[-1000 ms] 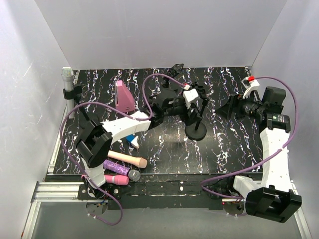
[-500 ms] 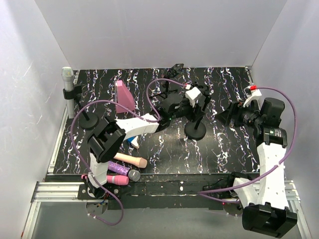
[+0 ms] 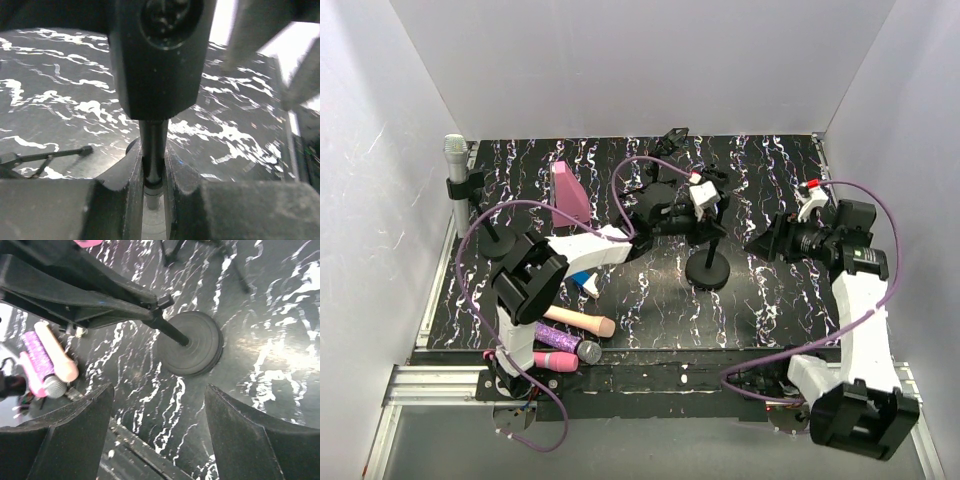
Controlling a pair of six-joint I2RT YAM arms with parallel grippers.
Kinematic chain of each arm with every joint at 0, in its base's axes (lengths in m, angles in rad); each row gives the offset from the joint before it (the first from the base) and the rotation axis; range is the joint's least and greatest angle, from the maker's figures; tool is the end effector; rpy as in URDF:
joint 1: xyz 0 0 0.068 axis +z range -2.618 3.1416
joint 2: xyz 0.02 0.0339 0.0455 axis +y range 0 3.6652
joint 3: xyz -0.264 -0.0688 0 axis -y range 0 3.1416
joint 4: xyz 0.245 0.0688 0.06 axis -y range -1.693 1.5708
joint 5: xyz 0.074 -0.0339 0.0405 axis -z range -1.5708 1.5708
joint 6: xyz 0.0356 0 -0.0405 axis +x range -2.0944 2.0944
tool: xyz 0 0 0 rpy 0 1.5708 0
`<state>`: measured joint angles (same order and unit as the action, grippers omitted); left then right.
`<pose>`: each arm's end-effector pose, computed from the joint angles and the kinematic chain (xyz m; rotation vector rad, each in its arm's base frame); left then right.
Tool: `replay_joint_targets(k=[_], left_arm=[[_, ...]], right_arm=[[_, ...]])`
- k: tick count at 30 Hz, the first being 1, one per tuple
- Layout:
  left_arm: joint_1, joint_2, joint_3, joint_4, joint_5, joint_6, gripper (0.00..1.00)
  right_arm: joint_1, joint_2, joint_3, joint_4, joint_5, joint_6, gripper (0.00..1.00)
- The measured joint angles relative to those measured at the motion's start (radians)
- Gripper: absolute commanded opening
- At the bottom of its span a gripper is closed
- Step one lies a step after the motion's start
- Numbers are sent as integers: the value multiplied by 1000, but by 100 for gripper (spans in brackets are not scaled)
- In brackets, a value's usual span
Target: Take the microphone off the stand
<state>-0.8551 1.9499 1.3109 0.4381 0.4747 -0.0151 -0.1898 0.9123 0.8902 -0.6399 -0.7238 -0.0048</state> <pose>0.2854 -0.3530 0.2397 1.0798 1.5283 -1.0348 0.1853 -0.0116 0.3150 -0.1916 2.1144 0.6875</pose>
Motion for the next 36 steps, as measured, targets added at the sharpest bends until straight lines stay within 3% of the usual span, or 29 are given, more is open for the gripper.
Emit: replay_joint_targets(k=[6, 10, 15, 25, 36], left_arm=[[125, -65, -42, -85, 359, 38, 0], [195, -114, -58, -211, 499, 183, 0], [205, -148, -56, -401, 619, 369, 0], [201, -259, -163, -498, 676, 647, 0], [180, -332, -252, -498, 688, 894, 0]], right_arm=[[10, 203, 50, -60, -169, -6, 71], [56, 307, 64, -72, -268, 26, 68], [132, 384, 71, -68, -353, 111, 64], [264, 588, 84, 67, -447, 377, 56], [347, 645, 80, 184, -431, 545, 50]])
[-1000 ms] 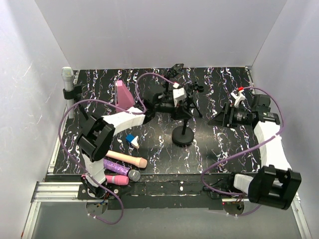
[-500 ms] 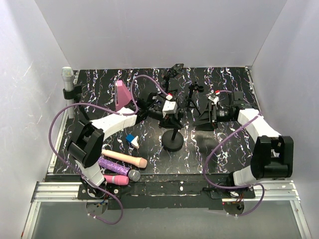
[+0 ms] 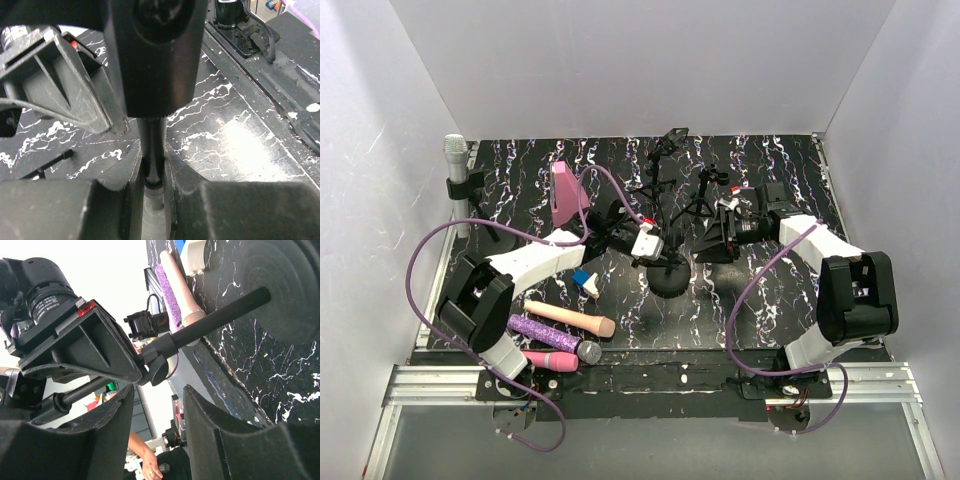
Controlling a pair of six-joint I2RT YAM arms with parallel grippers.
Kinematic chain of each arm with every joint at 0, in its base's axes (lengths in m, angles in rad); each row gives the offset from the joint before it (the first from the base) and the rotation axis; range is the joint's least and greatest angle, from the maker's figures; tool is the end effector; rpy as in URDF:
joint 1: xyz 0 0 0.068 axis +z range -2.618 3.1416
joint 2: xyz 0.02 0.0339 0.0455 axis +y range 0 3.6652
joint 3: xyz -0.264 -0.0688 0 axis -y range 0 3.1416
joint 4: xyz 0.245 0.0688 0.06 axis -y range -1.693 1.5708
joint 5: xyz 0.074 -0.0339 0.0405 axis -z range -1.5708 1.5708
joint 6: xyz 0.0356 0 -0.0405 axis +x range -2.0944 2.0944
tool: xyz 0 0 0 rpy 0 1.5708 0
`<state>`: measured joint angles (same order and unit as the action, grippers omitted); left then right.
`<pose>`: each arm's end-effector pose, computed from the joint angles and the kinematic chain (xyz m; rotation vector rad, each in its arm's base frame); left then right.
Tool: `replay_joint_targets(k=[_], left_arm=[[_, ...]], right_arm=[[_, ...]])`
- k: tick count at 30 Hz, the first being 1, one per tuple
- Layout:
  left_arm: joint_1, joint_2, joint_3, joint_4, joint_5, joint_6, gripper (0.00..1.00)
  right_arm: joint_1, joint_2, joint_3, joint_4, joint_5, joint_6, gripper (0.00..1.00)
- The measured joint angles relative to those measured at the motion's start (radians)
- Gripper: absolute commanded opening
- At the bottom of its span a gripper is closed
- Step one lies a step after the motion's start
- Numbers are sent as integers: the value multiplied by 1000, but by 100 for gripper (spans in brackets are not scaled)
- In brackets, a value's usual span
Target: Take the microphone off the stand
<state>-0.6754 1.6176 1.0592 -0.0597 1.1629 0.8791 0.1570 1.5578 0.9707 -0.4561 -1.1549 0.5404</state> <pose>0.2478 -0.2404 0.2472 1.7468 0.8798 -1.1139 0.2895 0.0788 0.2153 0.0445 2.5391 1.7623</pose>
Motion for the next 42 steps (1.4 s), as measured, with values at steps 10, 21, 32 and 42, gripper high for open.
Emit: replay_joint_targets(k=[10, 21, 32, 42], left_arm=[[-22, -11, -19, 9, 2, 90, 0], [-34, -19, -47, 69, -15, 88, 0], [-35, -23, -69, 163, -62, -39, 0], [-21, -24, -89, 345, -243, -592, 2]], right_arm=[[48, 24, 0, 22, 8, 39, 38], [83, 39, -5, 64, 2, 65, 36], [88, 53, -5, 95, -11, 84, 1], [82, 53, 42, 88, 34, -27, 1]])
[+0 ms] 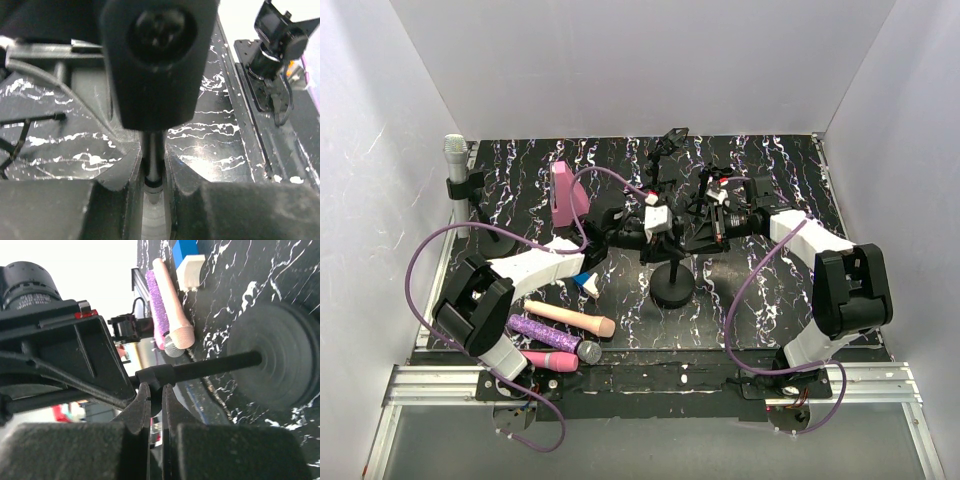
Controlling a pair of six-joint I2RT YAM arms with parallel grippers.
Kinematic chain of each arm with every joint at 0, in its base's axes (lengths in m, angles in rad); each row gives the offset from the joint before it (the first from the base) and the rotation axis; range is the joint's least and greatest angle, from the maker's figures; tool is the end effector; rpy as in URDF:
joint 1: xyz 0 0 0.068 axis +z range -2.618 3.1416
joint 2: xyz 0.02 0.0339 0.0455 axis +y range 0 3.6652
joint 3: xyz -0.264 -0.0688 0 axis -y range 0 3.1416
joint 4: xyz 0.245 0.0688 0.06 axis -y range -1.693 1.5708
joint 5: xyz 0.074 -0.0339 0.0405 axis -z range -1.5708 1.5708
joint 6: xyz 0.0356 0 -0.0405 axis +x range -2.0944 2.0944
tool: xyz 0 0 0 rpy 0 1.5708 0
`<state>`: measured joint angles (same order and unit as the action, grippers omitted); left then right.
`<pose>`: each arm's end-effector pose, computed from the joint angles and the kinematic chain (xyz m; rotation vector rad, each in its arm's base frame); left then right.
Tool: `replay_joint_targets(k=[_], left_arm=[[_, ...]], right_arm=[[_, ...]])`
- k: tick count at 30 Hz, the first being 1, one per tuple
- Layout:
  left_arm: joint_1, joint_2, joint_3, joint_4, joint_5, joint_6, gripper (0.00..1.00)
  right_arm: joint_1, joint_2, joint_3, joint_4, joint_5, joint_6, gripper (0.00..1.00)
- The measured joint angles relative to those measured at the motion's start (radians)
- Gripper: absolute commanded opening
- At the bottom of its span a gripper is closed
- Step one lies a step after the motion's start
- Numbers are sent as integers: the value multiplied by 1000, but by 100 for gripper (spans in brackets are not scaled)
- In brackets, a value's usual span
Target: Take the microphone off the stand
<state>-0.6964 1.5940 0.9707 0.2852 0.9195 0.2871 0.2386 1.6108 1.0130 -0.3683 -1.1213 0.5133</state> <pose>0.2505 -0.2464 0.2514 1.4233 1.3040 -1.1453 0.3011 0.1062 0.2154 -0.1407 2.5077 1.7218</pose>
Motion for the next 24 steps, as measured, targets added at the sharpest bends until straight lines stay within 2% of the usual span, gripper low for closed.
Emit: replay_joint_targets(k=[6, 14, 19, 24], left_arm=[[17, -5, -2, 11, -100, -175, 4], [43, -19, -11, 7, -140, -191, 5], [43, -21, -11, 8, -110, -175, 5], [41, -22, -13, -2, -77, -161, 5]], right_arm=[[8, -27, 10, 51, 41, -119, 1], [47, -163, -79, 218, 134, -254, 1], [115, -364, -207, 315, 257, -558, 1], [224, -602, -446, 523, 382, -1093, 1]])
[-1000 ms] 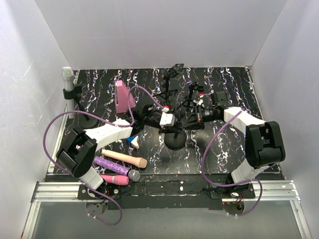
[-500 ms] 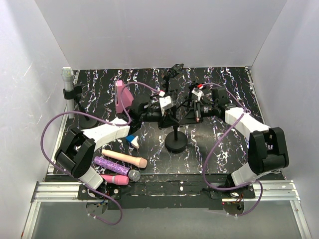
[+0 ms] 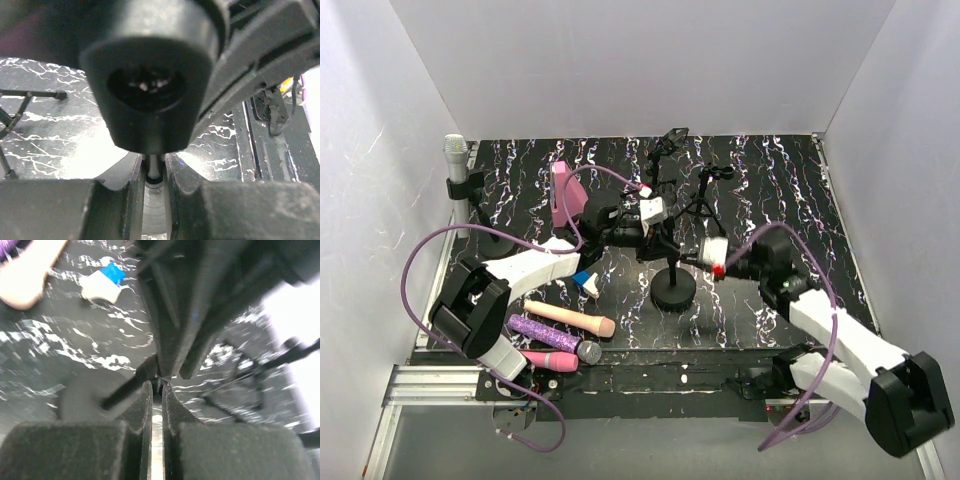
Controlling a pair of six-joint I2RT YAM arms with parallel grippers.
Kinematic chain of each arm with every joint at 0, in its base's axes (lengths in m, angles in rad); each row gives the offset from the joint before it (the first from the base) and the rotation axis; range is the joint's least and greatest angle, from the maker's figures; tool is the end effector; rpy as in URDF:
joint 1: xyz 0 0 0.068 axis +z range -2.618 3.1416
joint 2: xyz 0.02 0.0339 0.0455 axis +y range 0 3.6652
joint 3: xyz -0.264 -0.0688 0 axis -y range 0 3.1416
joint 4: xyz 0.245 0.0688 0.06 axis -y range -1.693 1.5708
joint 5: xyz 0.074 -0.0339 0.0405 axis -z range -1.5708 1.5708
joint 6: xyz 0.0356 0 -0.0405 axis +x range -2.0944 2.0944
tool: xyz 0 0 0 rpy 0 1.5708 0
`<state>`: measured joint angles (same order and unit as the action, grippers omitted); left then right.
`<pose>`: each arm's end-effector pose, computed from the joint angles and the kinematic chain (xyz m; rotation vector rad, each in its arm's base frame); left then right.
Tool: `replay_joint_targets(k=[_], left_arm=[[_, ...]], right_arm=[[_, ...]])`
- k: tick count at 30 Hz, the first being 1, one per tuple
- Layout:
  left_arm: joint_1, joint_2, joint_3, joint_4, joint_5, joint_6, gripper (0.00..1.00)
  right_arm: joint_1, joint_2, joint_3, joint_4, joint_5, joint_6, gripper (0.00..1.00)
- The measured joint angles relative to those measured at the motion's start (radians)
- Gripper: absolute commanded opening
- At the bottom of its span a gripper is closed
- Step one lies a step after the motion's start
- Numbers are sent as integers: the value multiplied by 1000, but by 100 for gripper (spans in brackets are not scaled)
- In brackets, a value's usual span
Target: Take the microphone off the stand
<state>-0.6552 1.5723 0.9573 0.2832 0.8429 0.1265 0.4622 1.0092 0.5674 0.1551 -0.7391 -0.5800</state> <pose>0.2593 -0.2328 0.2533 1.2574 1.4919 -1.1505 0.1887 0.1208 0.2581 -1.3105 1.2651 0.5995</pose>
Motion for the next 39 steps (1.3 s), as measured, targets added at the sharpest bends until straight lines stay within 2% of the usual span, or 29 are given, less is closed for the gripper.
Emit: replay_joint_targets(k=[1, 2, 3, 4, 5, 7, 9, 12, 14, 17, 21, 24, 26, 29, 34, 39], left_arm=[[-3, 0, -2, -6, 5, 4, 5], [-6, 0, -3, -14, 5, 8, 5], [-9, 0, -6, -21, 5, 12, 5], [-9, 0, -11, -25, 5, 17, 5], [-9, 0, -14, -25, 7, 20, 5], [4, -5, -14, -23, -7, 31, 5], [28, -8, -14, -24, -37, 47, 5], [64, -8, -16, -24, -84, 74, 5], [75, -9, -18, -22, -100, 90, 5], [72, -14, -32, -12, -100, 113, 4], [69, -29, -54, 3, -98, 128, 4], [69, -42, -71, 14, -100, 133, 2], [69, -49, -82, 21, -100, 135, 1], [64, -56, -90, 29, -107, 135, 1], [50, -70, -108, 41, -127, 135, 0], [36, -84, -123, 48, -151, 133, 0]], right_arm=[[14, -37, -61, 61, 5, -123, 1], [26, -65, -119, 122, 4, -239, 9], [34, -81, -170, 182, 2, -340, 32], [41, -87, -211, 238, -1, -428, 63], [46, -88, -240, 277, -5, -496, 72], [46, -104, -263, 257, -2, -592, 80], [39, -147, -264, 175, 3, -656, 82], [39, -252, -243, 10, 0, -686, 82], [39, -304, -201, -112, 5, -643, 82], [40, -292, -76, -255, 51, -423, 79], [17, -97, 220, -407, 71, -20, 75], [-13, 73, 359, -426, 20, 278, 72], [-23, 163, 384, -424, -14, 446, 70], [-24, 269, 384, -410, -35, 655, 62], [-29, 357, 386, -382, -35, 843, 47], [-51, 422, 406, -353, -38, 968, 41]])
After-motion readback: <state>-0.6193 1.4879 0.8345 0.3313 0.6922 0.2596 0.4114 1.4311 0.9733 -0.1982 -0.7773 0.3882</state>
